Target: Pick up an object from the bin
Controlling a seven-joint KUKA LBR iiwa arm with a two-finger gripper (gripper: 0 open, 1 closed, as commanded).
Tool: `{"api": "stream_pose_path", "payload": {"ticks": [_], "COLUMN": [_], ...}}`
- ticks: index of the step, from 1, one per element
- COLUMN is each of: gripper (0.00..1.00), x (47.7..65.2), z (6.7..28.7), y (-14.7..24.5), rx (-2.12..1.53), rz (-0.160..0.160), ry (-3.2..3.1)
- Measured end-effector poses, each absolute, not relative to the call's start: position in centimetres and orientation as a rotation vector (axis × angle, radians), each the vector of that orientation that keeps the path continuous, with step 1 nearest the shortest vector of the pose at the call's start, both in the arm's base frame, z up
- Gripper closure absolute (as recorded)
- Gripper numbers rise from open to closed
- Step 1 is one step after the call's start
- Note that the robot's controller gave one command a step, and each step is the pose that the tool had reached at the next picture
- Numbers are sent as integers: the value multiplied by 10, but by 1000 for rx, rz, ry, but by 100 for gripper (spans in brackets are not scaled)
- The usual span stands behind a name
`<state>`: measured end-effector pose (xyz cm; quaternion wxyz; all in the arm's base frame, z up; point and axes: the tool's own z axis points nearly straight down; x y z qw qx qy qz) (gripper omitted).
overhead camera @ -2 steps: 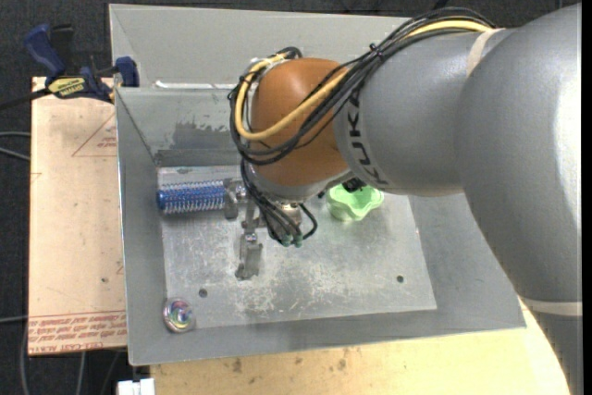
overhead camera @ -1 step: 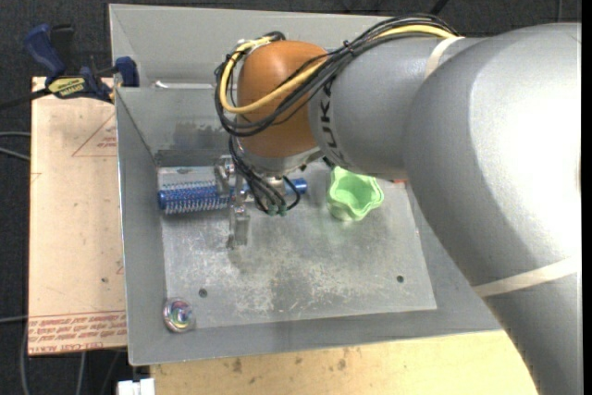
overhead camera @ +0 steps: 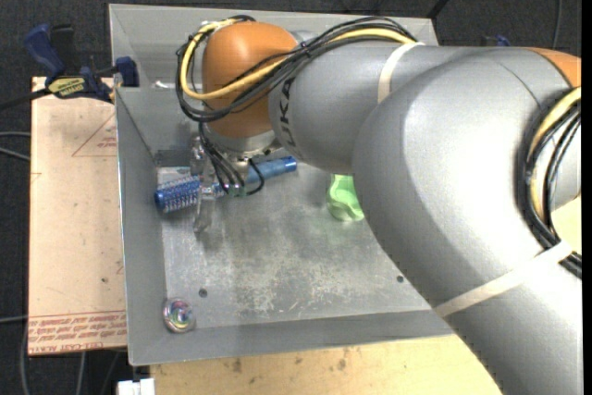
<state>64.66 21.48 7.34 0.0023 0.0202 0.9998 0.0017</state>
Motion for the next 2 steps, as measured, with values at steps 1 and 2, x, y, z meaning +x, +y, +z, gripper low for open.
{"api": "stream_pose_path", "payload": {"ticks": [1, 2], "gripper": [100, 100], "x": [646, 618], "z": [73, 205], "y": [214, 244], "rx": [66, 88], "rz": [3, 9], "ry": [3139, 3132]}}
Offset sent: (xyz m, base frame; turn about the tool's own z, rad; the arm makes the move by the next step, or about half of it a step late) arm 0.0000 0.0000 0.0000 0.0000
